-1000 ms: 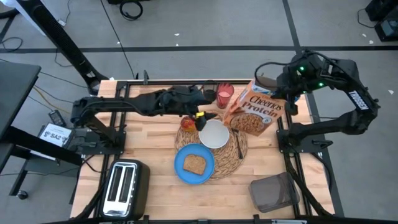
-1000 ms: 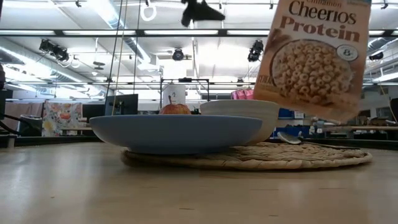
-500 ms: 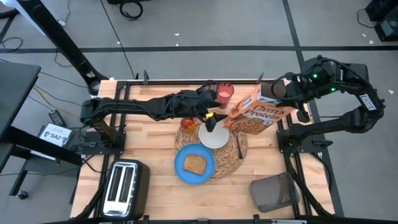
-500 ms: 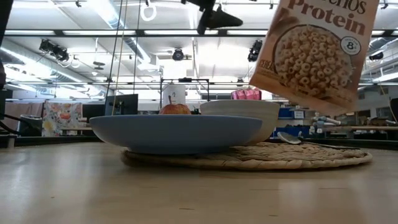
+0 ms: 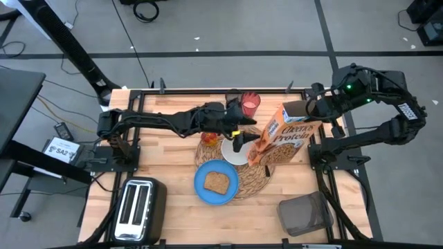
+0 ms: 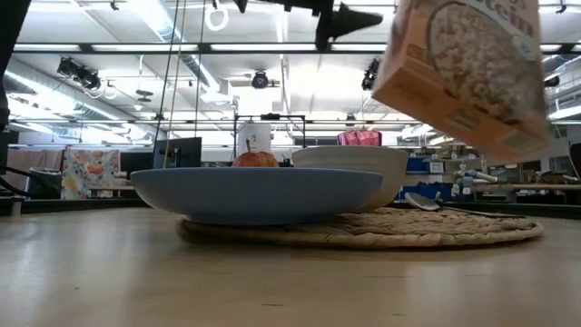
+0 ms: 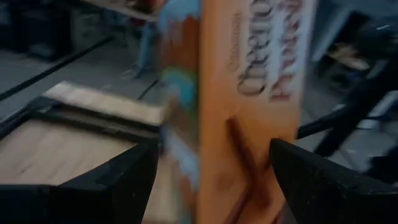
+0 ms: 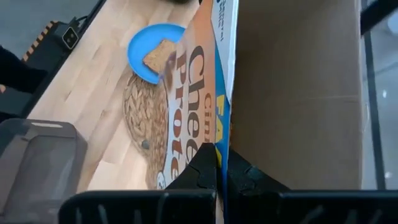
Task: Arrange a breakfast setting
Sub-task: Pour the brown cereal from the orange cereal box into the white bowl
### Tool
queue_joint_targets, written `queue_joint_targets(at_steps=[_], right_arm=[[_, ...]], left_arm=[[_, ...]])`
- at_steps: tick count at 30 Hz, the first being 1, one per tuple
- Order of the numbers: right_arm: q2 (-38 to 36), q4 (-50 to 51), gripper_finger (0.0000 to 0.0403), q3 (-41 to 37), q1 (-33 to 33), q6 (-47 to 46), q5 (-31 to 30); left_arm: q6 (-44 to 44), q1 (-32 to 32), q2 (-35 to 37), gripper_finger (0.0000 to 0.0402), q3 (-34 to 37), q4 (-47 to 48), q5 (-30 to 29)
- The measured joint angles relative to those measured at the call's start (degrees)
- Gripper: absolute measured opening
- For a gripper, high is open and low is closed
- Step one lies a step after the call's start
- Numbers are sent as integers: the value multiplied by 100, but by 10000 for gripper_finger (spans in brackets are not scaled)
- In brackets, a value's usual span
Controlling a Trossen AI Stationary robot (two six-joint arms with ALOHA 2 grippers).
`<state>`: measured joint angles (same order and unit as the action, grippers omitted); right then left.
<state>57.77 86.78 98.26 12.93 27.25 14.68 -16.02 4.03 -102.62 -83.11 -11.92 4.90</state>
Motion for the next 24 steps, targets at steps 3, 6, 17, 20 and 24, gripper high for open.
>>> queue_joint_targets(at_steps=[3,6,17,20,24], right_arm=[[82,-250,0,0,-113,160,-1],[192,-358,0,0,-199,314,-231],[564,-428,0,0,-241,-168,-785],[605,-439,0,2,-237,-472,-850],[608,-469,0,2,-236,-979,-735]], left_arm=[[-78,-13,-22,313,-11,-46,226],[-136,-17,-25,313,-6,-13,269],[97,-205,-25,313,-2,108,255],[165,-307,-25,313,-2,214,97],[165,-381,-21,313,-3,639,-417]])
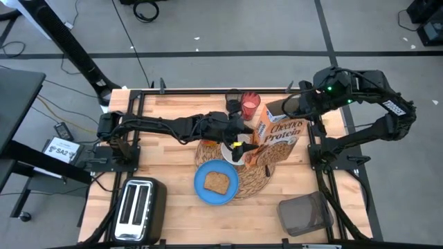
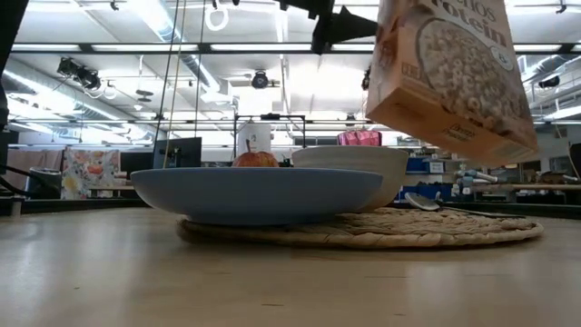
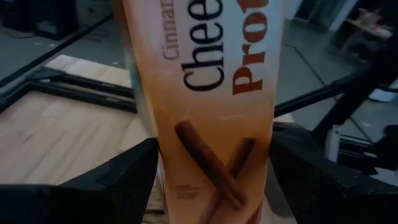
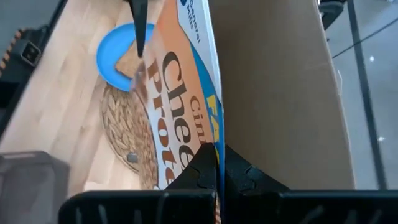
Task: Arrange a breakfast setting
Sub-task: Pour the brown cereal from the orange cereal box into the white bowl
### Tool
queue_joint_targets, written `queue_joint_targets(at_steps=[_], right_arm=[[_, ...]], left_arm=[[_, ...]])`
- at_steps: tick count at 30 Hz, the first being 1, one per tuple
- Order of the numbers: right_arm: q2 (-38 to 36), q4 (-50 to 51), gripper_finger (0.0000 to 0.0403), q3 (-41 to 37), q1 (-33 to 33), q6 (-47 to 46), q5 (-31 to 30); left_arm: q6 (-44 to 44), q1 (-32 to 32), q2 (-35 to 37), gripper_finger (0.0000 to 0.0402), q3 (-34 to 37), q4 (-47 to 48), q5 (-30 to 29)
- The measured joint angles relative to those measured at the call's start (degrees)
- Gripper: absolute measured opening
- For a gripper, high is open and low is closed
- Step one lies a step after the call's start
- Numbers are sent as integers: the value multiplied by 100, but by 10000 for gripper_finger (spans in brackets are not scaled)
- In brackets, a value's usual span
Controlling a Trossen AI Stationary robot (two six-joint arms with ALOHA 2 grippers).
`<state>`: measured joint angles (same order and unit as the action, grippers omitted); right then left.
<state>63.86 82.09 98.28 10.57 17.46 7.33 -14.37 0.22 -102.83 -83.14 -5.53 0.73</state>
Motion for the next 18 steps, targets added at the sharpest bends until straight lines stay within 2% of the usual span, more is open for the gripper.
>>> queue_joint_targets(at_steps=[6,18], right_arm=[[2,-140,0,0,0,-361,131],[-27,-1435,0,-4,-4,-125,626]], left_arm=[[-26,-4,0,313,1,-47,-173],[-71,155,9,313,-4,172,-151]])
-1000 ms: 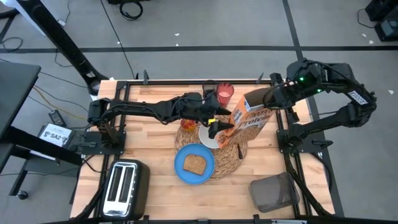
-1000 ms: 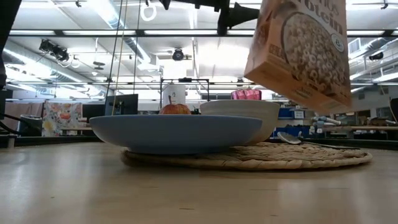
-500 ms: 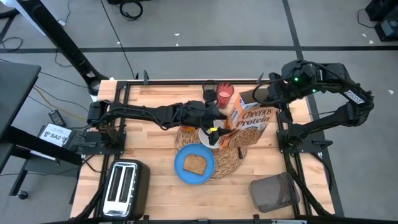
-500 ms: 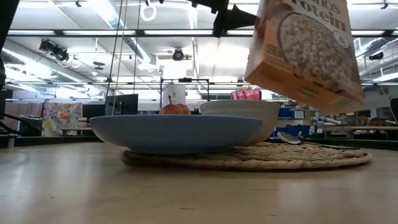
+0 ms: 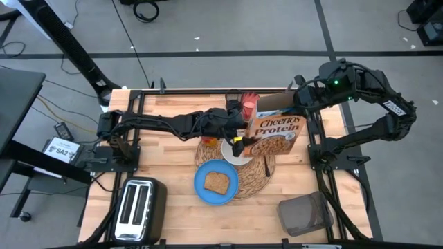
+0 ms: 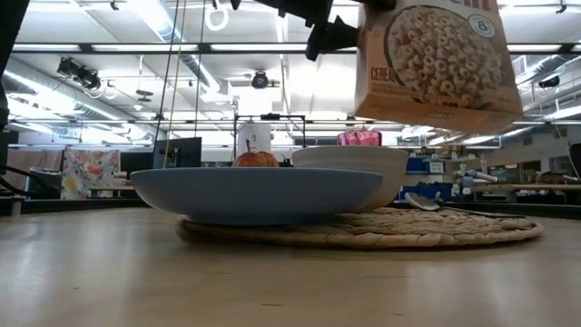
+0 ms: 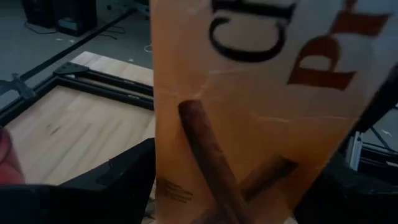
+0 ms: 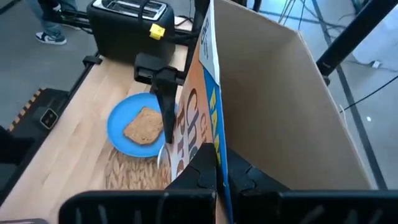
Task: Arrange a breakfast setting
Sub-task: Pour the brown cereal from the orange cereal box into the white bowl
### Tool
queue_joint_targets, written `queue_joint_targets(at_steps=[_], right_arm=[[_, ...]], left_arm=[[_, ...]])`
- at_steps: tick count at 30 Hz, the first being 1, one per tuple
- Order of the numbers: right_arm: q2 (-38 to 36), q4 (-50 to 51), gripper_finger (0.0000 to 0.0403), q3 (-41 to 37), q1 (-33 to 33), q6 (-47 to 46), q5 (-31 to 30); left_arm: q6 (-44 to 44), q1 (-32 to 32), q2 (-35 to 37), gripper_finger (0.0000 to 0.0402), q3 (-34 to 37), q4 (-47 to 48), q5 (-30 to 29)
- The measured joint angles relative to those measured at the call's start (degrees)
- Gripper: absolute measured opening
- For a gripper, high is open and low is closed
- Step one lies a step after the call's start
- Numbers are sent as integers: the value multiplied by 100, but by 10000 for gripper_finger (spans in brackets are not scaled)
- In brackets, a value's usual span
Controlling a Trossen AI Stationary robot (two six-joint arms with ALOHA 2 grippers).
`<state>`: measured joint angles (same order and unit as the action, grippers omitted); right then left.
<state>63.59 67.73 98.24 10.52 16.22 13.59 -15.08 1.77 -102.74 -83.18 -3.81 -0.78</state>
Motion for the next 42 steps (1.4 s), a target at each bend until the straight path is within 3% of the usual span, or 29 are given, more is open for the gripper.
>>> queue_joint_targets(at_steps=[5,14,18,26,35,42], right_arm=[[29,-167,1,-2,0,72,59],[41,-344,25,0,-1,115,-21],[-111,-489,84,22,0,-25,-80],[-918,-1714,220,11,0,-206,-873],[-1754,-2499,292,-161,2,-640,-1824],[-1648,-4265,348,-1264,6,-1281,-1872]], left_arm=[[61,5,4,289,0,20,9],[153,33,7,173,-2,53,-53],[325,36,24,173,20,344,-44],[559,42,375,172,-570,1037,-206],[1068,327,1536,172,-1447,1761,-241],[1133,795,2571,172,-1650,1127,-276]])
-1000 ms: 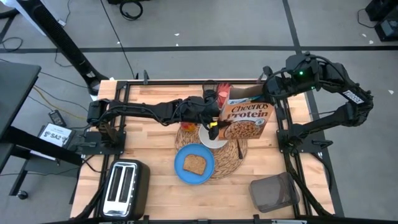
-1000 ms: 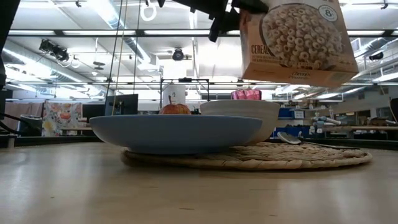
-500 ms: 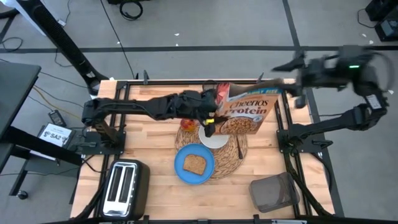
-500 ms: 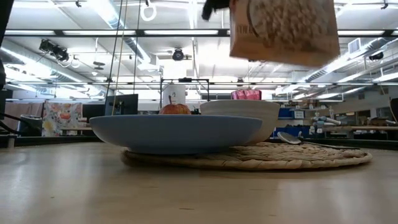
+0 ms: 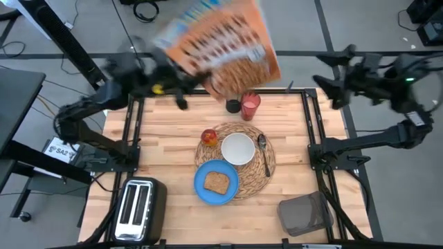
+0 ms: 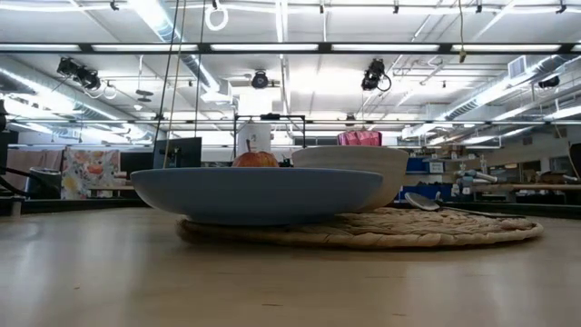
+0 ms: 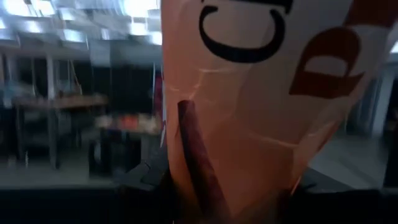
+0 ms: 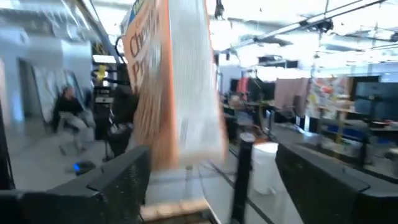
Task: Arrange a breakfast setting
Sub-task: Pour the brown cereal from the orange cereal box into the white bowl
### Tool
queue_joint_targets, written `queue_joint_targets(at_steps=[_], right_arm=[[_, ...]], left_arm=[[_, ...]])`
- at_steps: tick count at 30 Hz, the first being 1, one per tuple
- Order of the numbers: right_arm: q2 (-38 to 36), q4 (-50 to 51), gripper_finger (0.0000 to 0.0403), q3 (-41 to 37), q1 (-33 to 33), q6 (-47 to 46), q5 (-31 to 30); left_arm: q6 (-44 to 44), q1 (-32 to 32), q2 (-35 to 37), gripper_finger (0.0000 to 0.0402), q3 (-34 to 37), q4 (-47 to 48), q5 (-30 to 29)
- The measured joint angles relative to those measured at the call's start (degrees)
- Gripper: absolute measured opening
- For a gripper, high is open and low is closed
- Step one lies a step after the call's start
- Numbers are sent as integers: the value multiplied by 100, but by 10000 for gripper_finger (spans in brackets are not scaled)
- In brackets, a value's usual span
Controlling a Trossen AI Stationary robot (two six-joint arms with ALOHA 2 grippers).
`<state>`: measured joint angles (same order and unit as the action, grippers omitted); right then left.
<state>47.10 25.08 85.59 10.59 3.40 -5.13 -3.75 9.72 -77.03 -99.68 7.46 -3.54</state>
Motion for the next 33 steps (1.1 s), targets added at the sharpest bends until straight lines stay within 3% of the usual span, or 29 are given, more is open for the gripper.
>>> queue_joint_targets(at_steps=[9,16,19,24,33], right_arm=[[1015,-3434,398,-1331,9,-905,618],[2105,-5500,399,-1354,9,-1617,922],[2407,-6200,399,-1359,14,-1905,1319],[2617,-6805,399,-1350,-6,-2156,1653],[2683,-7099,399,-1350,-2,-2095,1675]], left_arm=[[-115,91,314,171,28,-599,54],[-150,-95,216,171,23,-1011,221],[-143,-154,183,171,30,-1060,211],[-78,-163,62,171,33,-1007,220],[-186,-195,-340,170,26,-1266,225]])
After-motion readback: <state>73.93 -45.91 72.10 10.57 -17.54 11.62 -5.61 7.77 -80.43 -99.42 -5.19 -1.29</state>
